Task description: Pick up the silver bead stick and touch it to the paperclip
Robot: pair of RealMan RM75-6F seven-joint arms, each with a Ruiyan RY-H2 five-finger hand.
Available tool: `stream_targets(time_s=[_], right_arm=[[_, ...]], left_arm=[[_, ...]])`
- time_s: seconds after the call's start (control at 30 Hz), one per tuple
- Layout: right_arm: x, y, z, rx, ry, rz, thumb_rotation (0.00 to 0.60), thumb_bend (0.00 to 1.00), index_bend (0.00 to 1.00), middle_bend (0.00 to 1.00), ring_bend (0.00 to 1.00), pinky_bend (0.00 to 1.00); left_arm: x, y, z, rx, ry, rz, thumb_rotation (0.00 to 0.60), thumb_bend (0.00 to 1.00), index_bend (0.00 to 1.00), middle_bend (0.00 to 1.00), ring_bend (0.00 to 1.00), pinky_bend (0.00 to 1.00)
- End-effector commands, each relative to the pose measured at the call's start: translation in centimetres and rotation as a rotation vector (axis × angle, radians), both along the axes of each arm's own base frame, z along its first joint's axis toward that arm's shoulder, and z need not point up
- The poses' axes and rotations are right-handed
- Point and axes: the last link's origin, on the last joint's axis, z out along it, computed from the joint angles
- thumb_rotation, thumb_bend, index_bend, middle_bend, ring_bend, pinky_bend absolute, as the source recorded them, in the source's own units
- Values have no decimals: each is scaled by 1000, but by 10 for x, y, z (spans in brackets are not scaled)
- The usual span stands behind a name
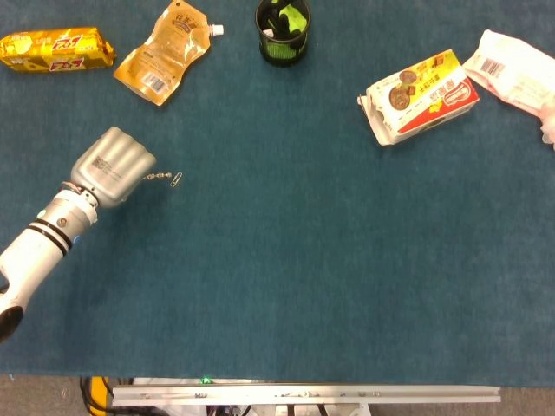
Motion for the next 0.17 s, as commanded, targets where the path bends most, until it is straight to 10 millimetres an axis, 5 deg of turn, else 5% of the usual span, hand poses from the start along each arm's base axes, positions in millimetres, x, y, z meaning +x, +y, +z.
stream_targets(time_s=[0.03, 0.17], right_arm=[[0, 0, 0, 0, 0, 0, 600, 307, 507, 482, 564, 406], [0, 0, 0, -1, 1, -2, 600, 308, 507, 482, 564, 406]], left_arm=[[0, 0, 0, 0, 1, 0, 600, 322, 656, 1000, 995, 930], [0, 0, -1, -3, -1, 2, 600, 322, 656, 1000, 995, 930]])
